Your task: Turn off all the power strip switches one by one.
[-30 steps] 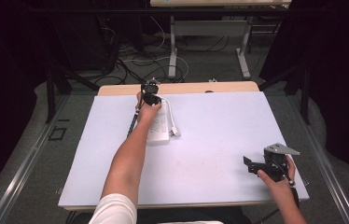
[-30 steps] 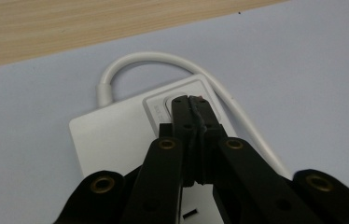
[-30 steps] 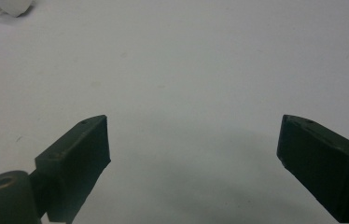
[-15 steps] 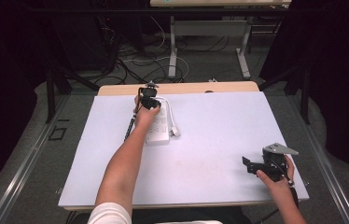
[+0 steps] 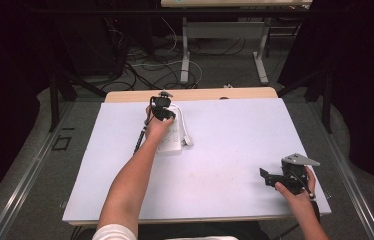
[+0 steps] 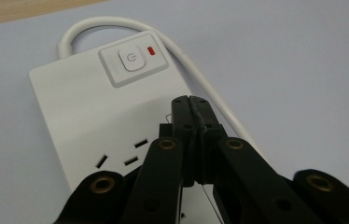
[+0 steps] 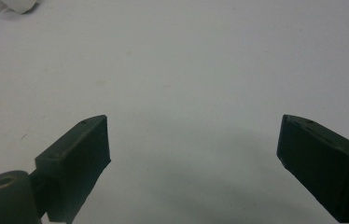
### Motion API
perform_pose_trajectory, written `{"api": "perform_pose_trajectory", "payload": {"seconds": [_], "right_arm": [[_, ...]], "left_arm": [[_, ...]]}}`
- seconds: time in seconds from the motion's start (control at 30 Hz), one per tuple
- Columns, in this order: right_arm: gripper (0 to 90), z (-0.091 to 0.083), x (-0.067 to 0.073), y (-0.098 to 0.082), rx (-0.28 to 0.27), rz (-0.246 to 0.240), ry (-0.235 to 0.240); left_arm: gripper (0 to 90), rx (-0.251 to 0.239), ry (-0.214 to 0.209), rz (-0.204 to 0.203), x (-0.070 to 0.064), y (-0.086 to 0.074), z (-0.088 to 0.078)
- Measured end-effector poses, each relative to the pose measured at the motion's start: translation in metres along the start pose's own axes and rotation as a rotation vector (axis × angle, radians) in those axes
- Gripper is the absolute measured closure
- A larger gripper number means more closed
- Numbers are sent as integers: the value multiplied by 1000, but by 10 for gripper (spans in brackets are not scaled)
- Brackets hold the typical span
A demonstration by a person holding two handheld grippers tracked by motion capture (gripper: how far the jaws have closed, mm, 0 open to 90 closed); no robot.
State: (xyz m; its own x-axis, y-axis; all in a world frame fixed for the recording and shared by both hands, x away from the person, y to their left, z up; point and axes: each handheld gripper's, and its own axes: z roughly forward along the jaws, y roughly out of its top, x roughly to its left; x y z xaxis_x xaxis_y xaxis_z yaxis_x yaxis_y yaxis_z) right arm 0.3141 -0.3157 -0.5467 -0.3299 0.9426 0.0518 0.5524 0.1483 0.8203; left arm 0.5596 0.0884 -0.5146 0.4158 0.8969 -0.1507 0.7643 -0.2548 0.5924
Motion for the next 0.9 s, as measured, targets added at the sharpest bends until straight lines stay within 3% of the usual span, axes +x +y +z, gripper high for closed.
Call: {"api": "perform_pose_trajectory", "payload": {"seconds": [0.37, 0.9], "right_arm": [[88, 0, -2, 0, 4, -2, 8], [88, 0, -2, -1, 10, -5, 9]], "left_arm": [[900, 31, 9, 25, -4, -4, 3], [900, 24, 22, 31, -8, -6, 3]]}}
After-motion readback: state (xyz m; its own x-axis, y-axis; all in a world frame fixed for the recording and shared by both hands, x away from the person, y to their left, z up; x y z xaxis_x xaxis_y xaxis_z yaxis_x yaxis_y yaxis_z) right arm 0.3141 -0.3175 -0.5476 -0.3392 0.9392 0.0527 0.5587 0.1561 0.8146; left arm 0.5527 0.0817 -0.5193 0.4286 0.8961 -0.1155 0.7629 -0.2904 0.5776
